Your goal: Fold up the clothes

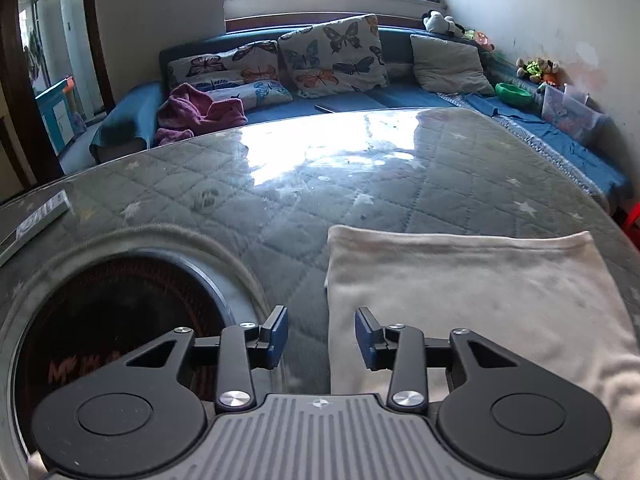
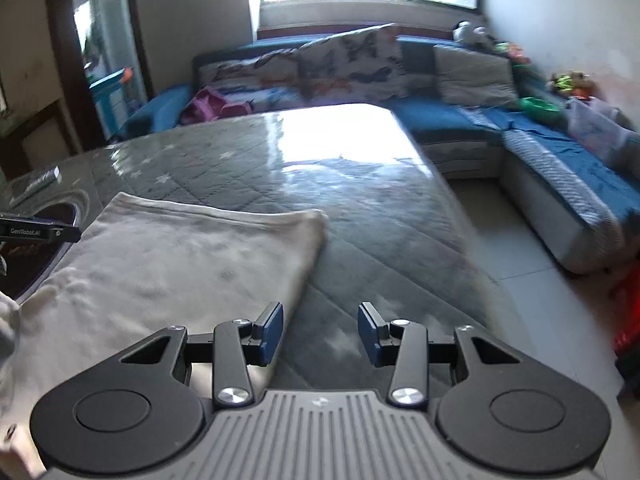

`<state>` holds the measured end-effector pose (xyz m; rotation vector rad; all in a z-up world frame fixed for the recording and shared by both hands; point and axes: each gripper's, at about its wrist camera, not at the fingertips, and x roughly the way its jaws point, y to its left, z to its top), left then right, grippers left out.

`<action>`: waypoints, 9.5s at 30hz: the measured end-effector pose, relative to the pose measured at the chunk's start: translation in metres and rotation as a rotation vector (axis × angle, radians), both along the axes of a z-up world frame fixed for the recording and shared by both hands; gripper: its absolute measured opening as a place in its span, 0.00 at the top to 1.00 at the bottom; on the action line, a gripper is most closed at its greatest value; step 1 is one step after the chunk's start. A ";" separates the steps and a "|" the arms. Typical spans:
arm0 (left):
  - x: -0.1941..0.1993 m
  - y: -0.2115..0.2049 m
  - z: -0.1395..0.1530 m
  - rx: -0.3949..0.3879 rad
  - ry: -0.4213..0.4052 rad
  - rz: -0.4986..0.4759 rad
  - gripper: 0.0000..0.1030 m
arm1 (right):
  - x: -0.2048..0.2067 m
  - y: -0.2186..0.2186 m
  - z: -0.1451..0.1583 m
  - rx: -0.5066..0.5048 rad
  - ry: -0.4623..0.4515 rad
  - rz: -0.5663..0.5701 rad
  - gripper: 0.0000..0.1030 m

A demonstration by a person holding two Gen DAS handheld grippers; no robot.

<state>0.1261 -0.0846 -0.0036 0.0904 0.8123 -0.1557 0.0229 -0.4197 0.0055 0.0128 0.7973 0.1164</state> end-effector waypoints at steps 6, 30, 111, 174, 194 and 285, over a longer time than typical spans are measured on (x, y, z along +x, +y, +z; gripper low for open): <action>0.023 -0.005 -0.011 0.004 0.006 -0.025 0.61 | 0.044 0.013 -0.020 -0.008 0.054 0.030 0.67; 0.053 0.016 -0.006 0.021 -0.064 -0.009 0.88 | 0.104 0.067 -0.015 -0.107 -0.022 0.187 0.84; -0.153 0.203 -0.007 -0.115 -0.038 0.533 0.91 | -0.084 0.253 -0.006 -0.097 -0.083 0.874 0.71; -0.084 0.204 0.011 -0.018 -0.101 0.503 0.95 | -0.052 0.269 -0.028 0.054 -0.030 0.805 0.72; -0.103 0.209 -0.010 -0.090 -0.053 0.506 0.61 | -0.051 0.249 -0.012 0.038 -0.061 0.715 0.64; -0.152 -0.009 0.006 -0.216 -0.008 -0.063 0.48 | -0.147 -0.113 -0.039 0.046 -0.089 -0.446 0.63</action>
